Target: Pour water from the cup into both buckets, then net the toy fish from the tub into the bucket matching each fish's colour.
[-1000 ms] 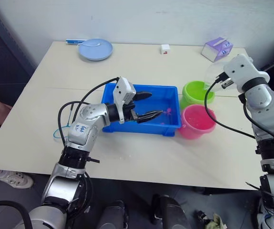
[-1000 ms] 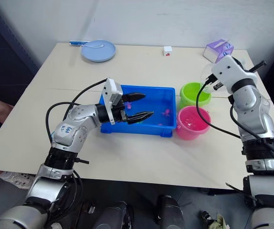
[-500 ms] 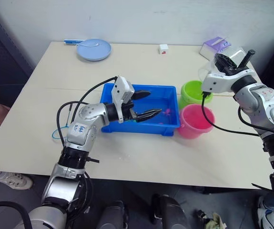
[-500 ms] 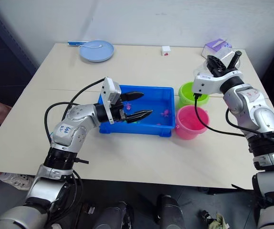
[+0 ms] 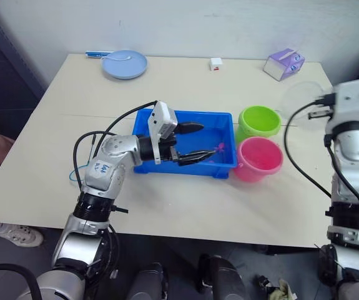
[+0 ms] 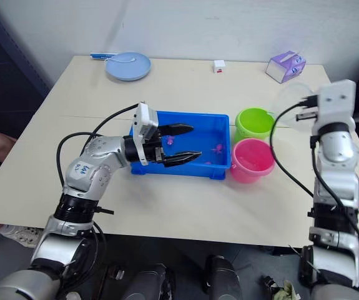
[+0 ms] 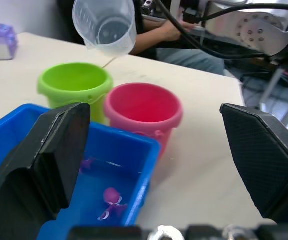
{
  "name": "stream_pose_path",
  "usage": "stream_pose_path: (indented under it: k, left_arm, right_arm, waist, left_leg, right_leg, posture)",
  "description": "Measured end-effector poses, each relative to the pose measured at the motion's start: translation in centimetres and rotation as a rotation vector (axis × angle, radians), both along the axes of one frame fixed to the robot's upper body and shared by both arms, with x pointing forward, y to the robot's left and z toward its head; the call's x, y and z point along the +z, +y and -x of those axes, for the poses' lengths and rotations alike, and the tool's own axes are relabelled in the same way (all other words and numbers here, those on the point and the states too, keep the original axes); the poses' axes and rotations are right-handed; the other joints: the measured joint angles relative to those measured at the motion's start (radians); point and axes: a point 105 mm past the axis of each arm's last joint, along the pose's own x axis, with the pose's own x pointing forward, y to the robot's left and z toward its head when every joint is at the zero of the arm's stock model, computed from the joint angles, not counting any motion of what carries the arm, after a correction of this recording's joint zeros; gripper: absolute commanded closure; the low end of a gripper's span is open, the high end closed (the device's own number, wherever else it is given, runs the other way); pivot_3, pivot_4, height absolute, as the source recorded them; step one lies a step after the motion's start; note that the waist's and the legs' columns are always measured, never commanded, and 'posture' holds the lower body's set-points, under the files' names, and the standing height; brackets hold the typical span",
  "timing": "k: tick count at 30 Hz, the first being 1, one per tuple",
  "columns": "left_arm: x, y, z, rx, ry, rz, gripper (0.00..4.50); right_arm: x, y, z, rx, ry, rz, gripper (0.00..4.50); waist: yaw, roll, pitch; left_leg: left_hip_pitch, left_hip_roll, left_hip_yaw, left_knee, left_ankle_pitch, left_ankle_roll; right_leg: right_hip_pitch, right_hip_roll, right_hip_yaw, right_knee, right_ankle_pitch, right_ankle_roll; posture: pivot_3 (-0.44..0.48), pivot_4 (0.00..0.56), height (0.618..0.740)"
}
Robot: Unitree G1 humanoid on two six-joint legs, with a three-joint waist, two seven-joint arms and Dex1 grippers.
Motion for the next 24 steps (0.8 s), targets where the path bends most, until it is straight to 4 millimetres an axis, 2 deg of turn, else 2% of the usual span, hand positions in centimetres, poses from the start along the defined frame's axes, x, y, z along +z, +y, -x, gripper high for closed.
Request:
stream_pose_path:
  k: [2, 4, 6, 10, 13, 16, 20, 24]
  left_arm:
    - [-0.4, 0.4, 0.7, -0.049, 0.029, -0.023, 0.00]
    - [-0.4, 0.4, 1.6, -0.111, 0.045, -0.034, 0.00]
    - [-0.6, 0.5, 2.2, -0.154, 0.062, -0.055, 0.00]
    - [-1.0, 0.7, 3.2, -0.222, 0.090, -0.074, 0.00]
    - [-1.0, 0.5, 3.5, -0.252, 0.101, -0.071, 0.00]
    - [-0.9, 0.2, 3.7, -0.272, 0.103, -0.068, 0.00]
    - [0.0, -0.4, 4.0, -0.316, 0.083, -0.050, 0.00]
    - [0.5, -0.6, 3.9, -0.329, 0.075, -0.041, 0.00]
  right_arm:
    - [-0.9, -0.9, 2.0, -0.014, -0.037, -0.207, 3.81]
    - [-2.0, -1.5, 4.1, -0.033, -0.054, -0.338, 3.81]
    - [-3.8, -1.7, 6.1, -0.050, -0.032, -0.411, 3.81]
    - [-8.1, -1.0, 8.3, -0.065, -0.001, -0.595, 3.81]
    - [-9.5, -0.3, 8.8, -0.053, 0.010, -0.633, 3.81]
    - [-10.3, -0.6, 9.7, -0.089, -0.010, -0.636, 3.81]
    - [-13.0, -0.6, 10.6, -0.132, -0.001, -0.708, 3.81]
    - [-13.7, -1.1, 11.5, -0.160, 0.009, -0.675, 3.81]
  waist:
    - [0.000, 0.000, 0.000]
    - [0.001, 0.000, 0.000]
    - [0.004, 0.000, 0.000]
    - [0.002, 0.001, 0.000]
    - [-0.006, 0.002, 0.000]
    - [-0.005, 0.002, 0.000]
    - [-0.006, 0.002, 0.000]
    - [-0.007, 0.002, 0.000]
  left_leg:
    - [0.000, 0.000, 0.000, 0.000, 0.000, 0.000]
    - [0.001, 0.000, 0.000, 0.000, 0.000, 0.000]
    - [0.001, -0.001, 0.000, 0.000, 0.000, 0.000]
    - [0.002, -0.001, 0.002, 0.000, 0.000, 0.000]
    - [0.003, -0.002, 0.003, -0.001, 0.000, 0.000]
    - [0.003, -0.002, 0.002, -0.001, 0.000, 0.000]
    - [0.004, -0.003, 0.002, -0.001, 0.000, 0.000]
    - [0.004, -0.002, 0.002, -0.001, 0.000, 0.000]
  right_leg:
    - [0.000, 0.000, 0.000, 0.000, 0.000, 0.000]
    - [0.001, 0.000, 0.001, 0.000, 0.000, 0.000]
    - [0.000, 0.001, 0.002, 0.000, 0.000, 0.000]
    - [0.001, 0.001, 0.003, 0.001, 0.000, 0.000]
    - [0.001, 0.002, 0.004, 0.002, 0.000, 0.000]
    - [0.001, 0.002, 0.004, 0.001, 0.000, 0.000]
    - [0.001, 0.002, 0.005, 0.002, 0.000, 0.000]
    - [0.001, 0.002, 0.005, 0.001, 0.000, 0.000]
  posture:
    - [0.000, 0.150, 0.739]
    - [0.000, 0.150, 0.739]
    - [0.000, 0.150, 0.739]
    - [0.000, 0.150, 0.739]
    - [0.000, 0.150, 0.739]
    - [0.000, 0.150, 0.739]
    - [0.000, 0.150, 0.739]
    - [0.000, 0.150, 0.739]
